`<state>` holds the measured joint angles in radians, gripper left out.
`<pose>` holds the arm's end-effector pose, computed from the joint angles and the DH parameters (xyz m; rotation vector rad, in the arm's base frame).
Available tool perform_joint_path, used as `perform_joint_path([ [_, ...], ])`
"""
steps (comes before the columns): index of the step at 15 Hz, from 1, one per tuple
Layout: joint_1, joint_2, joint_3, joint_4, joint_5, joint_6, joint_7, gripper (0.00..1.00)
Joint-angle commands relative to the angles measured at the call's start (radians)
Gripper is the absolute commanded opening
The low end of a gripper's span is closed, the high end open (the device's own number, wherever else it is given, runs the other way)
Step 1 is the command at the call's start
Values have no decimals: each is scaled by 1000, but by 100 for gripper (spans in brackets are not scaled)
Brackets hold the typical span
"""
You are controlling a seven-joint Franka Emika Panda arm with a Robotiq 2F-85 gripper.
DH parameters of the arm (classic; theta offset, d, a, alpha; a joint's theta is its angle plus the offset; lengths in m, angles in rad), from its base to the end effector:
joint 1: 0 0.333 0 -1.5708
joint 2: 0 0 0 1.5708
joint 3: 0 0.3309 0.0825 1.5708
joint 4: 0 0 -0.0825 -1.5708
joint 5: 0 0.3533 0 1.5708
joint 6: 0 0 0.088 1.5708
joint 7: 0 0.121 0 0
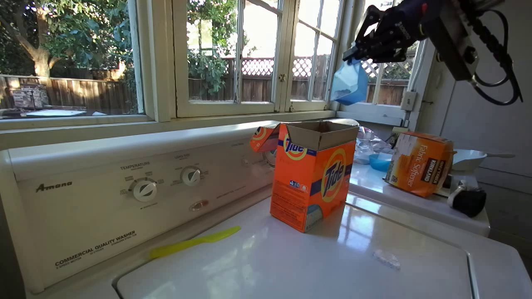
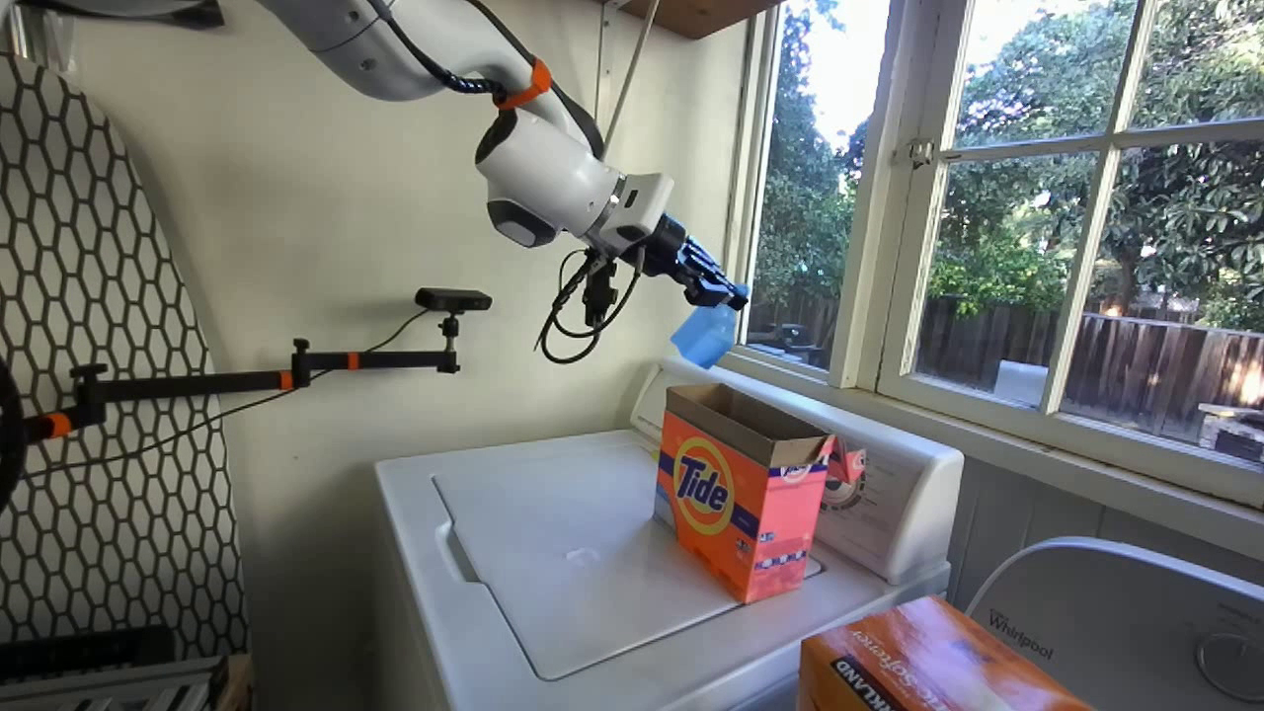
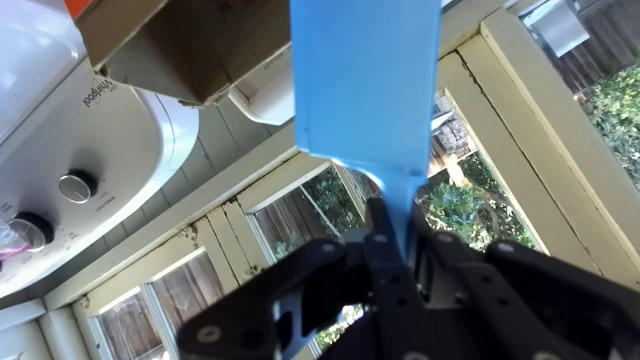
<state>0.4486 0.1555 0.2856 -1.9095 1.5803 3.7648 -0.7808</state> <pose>0.4894 0.2365 0.5256 -2.3340 0.5623 -1.4836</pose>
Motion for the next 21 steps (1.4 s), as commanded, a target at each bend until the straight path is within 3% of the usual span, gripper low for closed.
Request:
perform_joint_path([
  [1, 13, 71, 12, 151, 96, 81, -148, 3],
  [10, 18, 175, 26, 343, 134, 190, -336, 3],
  [21, 28, 277, 39, 472, 129, 309, -524, 3],
])
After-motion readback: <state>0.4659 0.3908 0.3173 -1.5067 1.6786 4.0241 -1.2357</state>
